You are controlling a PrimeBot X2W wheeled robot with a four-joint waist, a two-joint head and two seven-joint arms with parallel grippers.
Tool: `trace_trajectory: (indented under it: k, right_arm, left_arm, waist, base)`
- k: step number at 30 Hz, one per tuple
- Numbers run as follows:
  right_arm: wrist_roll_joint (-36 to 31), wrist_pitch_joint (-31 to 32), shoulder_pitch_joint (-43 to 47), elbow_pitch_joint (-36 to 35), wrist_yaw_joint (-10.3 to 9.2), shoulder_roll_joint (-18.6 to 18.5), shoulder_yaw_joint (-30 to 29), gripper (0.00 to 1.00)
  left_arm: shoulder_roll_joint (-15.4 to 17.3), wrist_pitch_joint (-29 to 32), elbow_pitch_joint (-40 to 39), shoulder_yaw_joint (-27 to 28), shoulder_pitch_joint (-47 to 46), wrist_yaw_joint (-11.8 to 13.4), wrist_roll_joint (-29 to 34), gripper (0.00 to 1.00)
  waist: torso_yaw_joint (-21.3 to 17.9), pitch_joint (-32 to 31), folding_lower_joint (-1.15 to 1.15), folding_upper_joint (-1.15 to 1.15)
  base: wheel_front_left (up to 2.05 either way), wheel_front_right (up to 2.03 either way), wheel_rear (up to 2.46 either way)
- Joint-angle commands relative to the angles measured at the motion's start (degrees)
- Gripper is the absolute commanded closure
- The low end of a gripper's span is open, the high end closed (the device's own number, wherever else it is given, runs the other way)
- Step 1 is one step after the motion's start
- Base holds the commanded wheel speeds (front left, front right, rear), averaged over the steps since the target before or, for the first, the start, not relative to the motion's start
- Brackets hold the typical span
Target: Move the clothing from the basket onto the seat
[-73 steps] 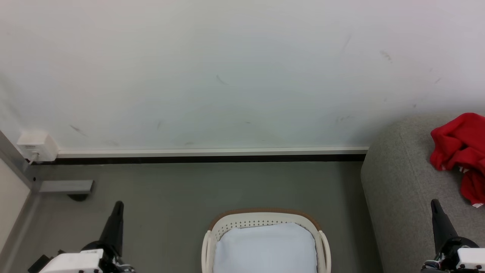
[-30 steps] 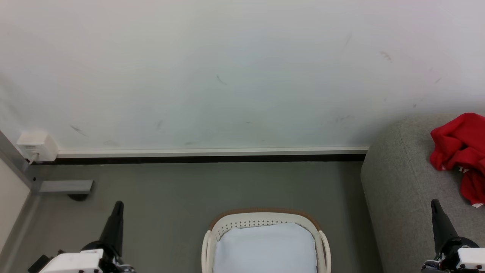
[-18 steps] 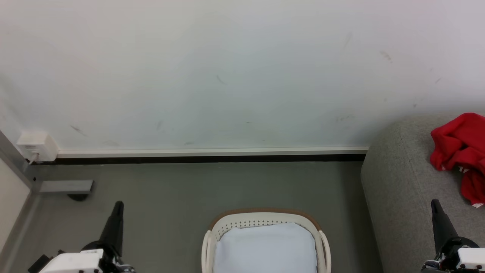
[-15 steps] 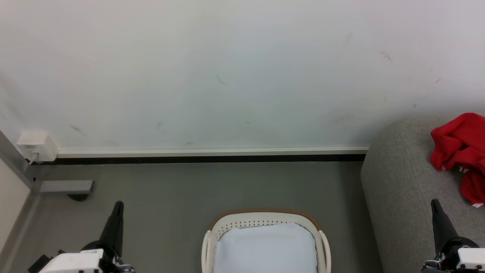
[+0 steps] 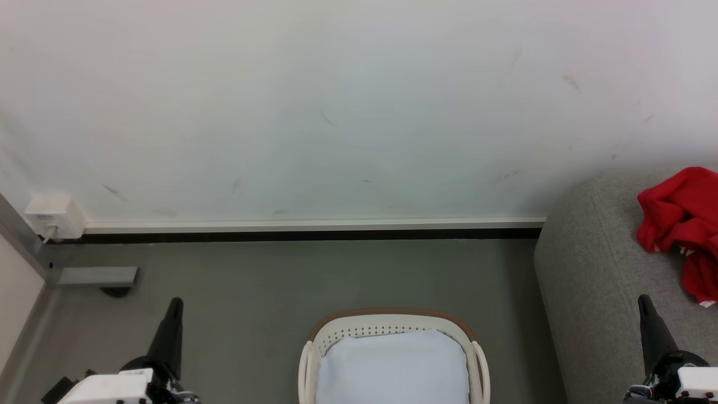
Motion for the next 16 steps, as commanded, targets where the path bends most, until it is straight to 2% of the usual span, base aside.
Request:
trace_trajectory:
  k: [1,16]
  right_arm:
    - [-0.18,0.03,-0.25,-0.23,-0.12,0.06,-0.15,1.0]
    - [-0.26,0.09,-0.26,-0.23,-0.12,0.1,-0.2,1.0]
  left_arm:
    - [0.4,0.3,-0.21,0.09,-0.39,-0.15,-0.74,1.0]
    - [0.41,0.3,-0.21,0.09,-0.38,-0.15,-0.74,1.0]
  waist:
    - [0.0,0.0,0.0,0.0]
    - [0.0,0.0,0.0,0.0]
  base:
    - [0.0,0.0,0.0]
    - [0.0,0.0,0.0]
